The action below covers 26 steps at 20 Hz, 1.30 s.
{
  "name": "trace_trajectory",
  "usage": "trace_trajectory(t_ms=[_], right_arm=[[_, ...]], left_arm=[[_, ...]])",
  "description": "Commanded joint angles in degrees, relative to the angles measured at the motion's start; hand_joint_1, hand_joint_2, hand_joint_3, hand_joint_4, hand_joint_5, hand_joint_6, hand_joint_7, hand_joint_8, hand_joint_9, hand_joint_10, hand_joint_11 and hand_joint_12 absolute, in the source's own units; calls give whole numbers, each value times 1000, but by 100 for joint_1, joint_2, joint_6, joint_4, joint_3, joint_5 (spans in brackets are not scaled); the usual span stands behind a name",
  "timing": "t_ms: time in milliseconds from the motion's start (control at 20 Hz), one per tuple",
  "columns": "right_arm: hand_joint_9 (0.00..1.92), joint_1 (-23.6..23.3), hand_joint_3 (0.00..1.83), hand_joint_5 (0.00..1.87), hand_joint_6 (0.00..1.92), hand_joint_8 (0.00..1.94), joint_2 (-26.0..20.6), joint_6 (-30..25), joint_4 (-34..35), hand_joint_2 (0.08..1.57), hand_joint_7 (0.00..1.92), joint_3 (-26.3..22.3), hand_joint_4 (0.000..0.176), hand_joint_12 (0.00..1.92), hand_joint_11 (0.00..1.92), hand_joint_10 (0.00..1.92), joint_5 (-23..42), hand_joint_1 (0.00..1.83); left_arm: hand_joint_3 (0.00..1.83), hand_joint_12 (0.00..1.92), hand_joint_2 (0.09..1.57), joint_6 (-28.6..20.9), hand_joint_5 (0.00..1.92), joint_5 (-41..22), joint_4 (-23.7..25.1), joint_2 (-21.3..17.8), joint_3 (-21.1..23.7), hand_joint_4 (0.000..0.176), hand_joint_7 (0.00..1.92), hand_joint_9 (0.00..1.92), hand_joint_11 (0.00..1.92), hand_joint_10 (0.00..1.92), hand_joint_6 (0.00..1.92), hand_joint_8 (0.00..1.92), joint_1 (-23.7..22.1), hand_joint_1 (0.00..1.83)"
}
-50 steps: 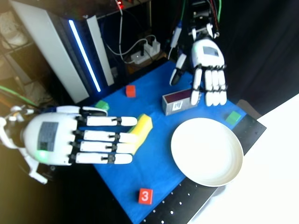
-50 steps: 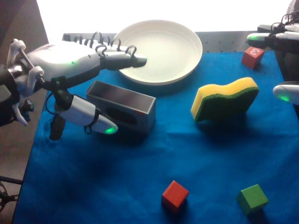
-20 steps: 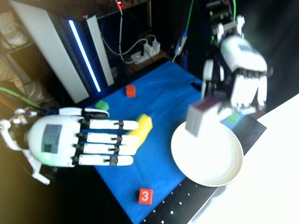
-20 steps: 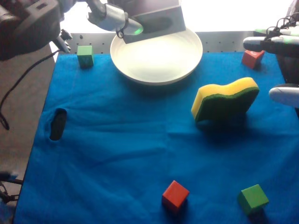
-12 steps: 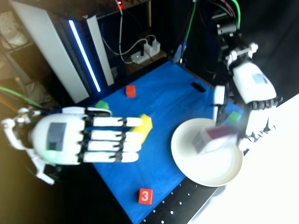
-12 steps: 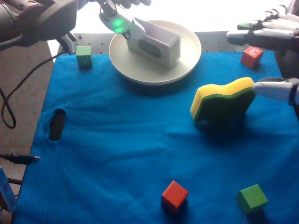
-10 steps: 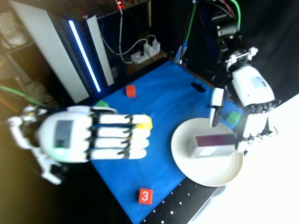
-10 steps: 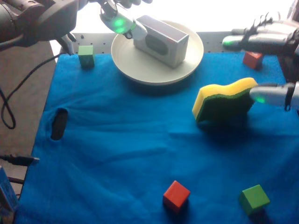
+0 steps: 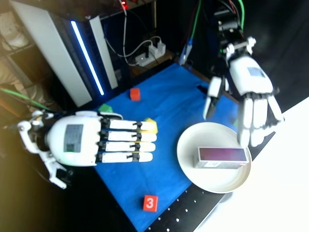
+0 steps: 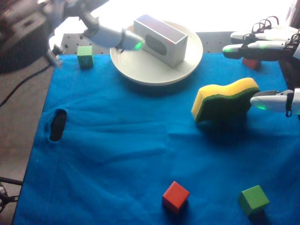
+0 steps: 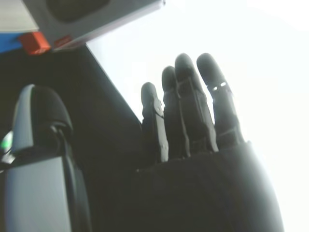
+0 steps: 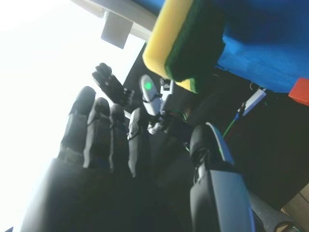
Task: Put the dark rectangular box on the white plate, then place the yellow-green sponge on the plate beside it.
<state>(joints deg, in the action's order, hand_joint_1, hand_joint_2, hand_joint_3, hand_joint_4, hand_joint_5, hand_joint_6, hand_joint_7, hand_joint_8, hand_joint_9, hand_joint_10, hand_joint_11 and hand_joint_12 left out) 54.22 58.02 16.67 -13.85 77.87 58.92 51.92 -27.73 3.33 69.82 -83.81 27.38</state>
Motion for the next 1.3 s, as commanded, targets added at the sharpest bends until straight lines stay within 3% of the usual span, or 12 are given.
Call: trace_trajectory(t_ms=[0, 200, 300, 350, 500, 600, 650, 750, 850, 900, 1050, 1250], right_arm=[[126, -153, 2, 385, 0, 0, 20, -31, 167, 1115, 204, 41, 44, 387, 0, 0, 438, 779], [167, -312, 0, 365, 0, 3, 143, -31, 20, 1090, 213, 195, 59, 533, 0, 2, 56, 849], [206, -317, 0, 372, 2, 5, 177, -31, 15, 1070, 249, 262, 70, 677, 0, 7, -126, 850], [218, -317, 0, 381, 2, 4, 200, -31, 4, 1056, 260, 296, 74, 712, 0, 6, -197, 865], [353, -329, 0, 480, 16, 20, 288, -31, -2, 1002, 380, 399, 0, 974, 0, 30, -341, 989], [638, -338, 0, 700, 42, 59, 352, -31, -2, 962, 641, 464, 0, 1372, 138, 123, -436, 1060], [666, -347, 4, 828, 30, 74, 400, -31, -2, 939, 770, 506, 0, 1523, 243, 412, -484, 1102], [635, -404, 0, 943, 252, 811, 494, -31, -2, 918, 724, 582, 0, 1719, 511, 1241, -544, 1129], [602, -488, 0, 676, 1148, 1303, 584, -31, -2, 908, 664, 630, 0, 1890, 520, 1563, -563, 1172], [640, -522, 7, 611, 1339, 1510, 594, -31, -2, 940, 675, 630, 0, 1915, 616, 1737, -563, 1108], [728, -572, 6, 591, 1518, 1693, 605, -31, 1, 991, 710, 630, 0, 1921, 767, 1894, -562, 1043], [890, -638, 3, 670, 1636, 1813, 605, -33, 57, 1035, 832, 627, 0, 1921, 940, 1921, -557, 1001]], left_arm=[[0, 44, 905, 24, 149, -981, -110, -95, 100, 176, 52, 21, 0, 2, 6, 8, 54, 764], [0, 0, 851, 58, 69, -1949, -327, -872, 1095, 176, 0, 0, 0, 0, 0, 0, 863, 861], [0, 0, 859, 84, 45, -2308, -349, -1155, 1455, 135, 0, 0, 0, 0, 0, 0, 1154, 867], [0, 0, 856, 96, 41, -2476, -415, -1253, 1600, 144, 0, 0, 0, 0, 0, 0, 1302, 867], [0, 0, 861, 96, 71, -2875, -661, -1383, 1875, 112, 0, 0, 0, 0, 8, 0, 1719, 872], [3, 0, 875, 96, 69, -2977, -724, -1392, 1951, 142, 0, 0, 0, 0, 4, 0, 1826, 908], [6, 0, 883, 95, 69, -3006, -761, -1381, 1994, 133, 0, 0, 0, 0, 4, 0, 1882, 910], [5, 0, 886, 95, 68, -3124, -882, -1365, 2094, 112, 0, 0, 0, 0, 2, 0, 2084, 914], [6, 0, 893, 93, 79, -3242, -1077, -1367, 2172, 80, 18, 0, 0, 0, 5, 6, 2308, 886], [4, 0, 889, 93, 78, -3265, -1149, -1365, 2189, 92, 24, 0, 0, 0, 4, 8, 2369, 888], [2, 0, 884, 92, 85, -3323, -1278, -1341, 2206, 59, 51, 0, 0, 0, 5, 14, 2462, 840], [6, 0, 897, 90, 92, -3336, -1361, -1321, 2231, 84, 52, 0, 0, 0, 6, 8, 2564, 860]])
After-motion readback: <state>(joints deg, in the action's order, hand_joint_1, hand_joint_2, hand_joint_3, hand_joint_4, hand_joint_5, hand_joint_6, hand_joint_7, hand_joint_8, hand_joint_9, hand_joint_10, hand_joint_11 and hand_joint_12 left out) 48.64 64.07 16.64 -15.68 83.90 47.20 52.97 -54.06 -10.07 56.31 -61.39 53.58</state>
